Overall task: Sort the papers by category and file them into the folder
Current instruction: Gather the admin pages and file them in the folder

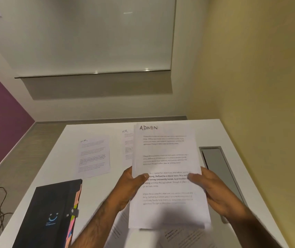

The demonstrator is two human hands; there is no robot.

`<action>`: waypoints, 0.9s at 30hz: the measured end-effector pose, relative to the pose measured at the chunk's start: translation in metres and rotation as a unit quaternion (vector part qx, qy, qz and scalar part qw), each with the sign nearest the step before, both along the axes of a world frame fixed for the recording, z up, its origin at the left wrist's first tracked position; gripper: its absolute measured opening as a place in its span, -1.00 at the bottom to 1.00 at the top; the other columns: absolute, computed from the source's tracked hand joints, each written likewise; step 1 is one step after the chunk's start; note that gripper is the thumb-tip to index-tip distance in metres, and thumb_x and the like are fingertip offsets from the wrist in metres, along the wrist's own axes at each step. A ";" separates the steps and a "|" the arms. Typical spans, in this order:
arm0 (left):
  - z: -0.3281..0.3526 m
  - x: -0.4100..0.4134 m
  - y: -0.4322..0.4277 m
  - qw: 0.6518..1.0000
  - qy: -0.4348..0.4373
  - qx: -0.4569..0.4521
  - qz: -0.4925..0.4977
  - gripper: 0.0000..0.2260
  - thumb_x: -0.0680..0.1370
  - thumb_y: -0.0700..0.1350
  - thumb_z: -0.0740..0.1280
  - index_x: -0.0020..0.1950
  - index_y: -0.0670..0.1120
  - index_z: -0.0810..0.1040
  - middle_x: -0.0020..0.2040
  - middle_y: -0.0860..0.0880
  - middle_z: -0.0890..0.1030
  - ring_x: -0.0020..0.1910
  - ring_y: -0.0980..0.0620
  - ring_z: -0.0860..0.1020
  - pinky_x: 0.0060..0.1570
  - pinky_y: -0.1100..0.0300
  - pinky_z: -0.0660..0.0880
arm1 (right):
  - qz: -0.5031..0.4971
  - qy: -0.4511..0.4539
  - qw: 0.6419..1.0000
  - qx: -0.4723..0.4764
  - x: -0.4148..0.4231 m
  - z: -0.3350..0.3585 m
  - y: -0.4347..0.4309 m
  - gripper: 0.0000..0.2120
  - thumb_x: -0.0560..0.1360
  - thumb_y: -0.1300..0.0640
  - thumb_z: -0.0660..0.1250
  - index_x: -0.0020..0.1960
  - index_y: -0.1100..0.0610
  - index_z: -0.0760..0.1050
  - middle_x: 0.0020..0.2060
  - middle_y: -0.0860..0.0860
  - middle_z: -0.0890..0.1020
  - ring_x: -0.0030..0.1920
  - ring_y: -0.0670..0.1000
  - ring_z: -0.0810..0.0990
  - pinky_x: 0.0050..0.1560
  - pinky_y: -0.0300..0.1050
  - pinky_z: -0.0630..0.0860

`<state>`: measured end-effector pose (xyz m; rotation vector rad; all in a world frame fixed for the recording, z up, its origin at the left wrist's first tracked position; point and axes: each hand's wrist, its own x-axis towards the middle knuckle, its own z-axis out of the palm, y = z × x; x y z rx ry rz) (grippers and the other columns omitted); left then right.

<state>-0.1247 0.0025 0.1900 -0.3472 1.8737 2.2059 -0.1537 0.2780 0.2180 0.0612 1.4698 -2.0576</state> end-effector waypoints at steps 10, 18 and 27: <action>-0.021 0.018 0.022 0.992 -0.001 -0.106 0.073 -0.81 0.60 -0.15 0.41 0.16 0.09 0.63 0.06 0.10 0.74 -0.05 0.22 0.70 -0.11 0.32 0.58 | -0.068 0.086 0.964 0.243 0.018 -0.030 -0.018 -0.70 0.57 0.33 0.36 0.03 -0.08 0.63 -0.05 -0.09 0.76 0.00 -0.05 0.71 0.01 -0.22 0.60; -0.048 0.023 0.026 0.994 -0.007 -0.078 0.074 -0.78 0.61 -0.19 0.39 0.12 0.14 0.60 0.01 0.21 0.73 0.00 0.28 0.67 0.00 0.34 0.53 | -0.084 0.074 0.961 0.254 0.024 -0.069 -0.017 -0.77 0.60 0.24 0.36 0.18 -0.02 0.57 0.08 0.00 0.70 0.12 0.01 0.66 0.12 -0.13 0.61; -0.084 0.034 0.029 0.994 -0.050 -0.064 0.074 -0.78 0.60 -0.27 0.38 0.16 0.00 0.65 0.07 0.01 0.75 0.04 0.07 0.71 -0.09 0.35 0.57 | -0.110 0.056 0.956 0.267 0.034 -0.112 -0.013 -0.62 0.58 0.35 0.31 0.36 0.12 0.50 0.13 0.08 0.67 0.15 0.05 0.63 0.08 -0.19 0.58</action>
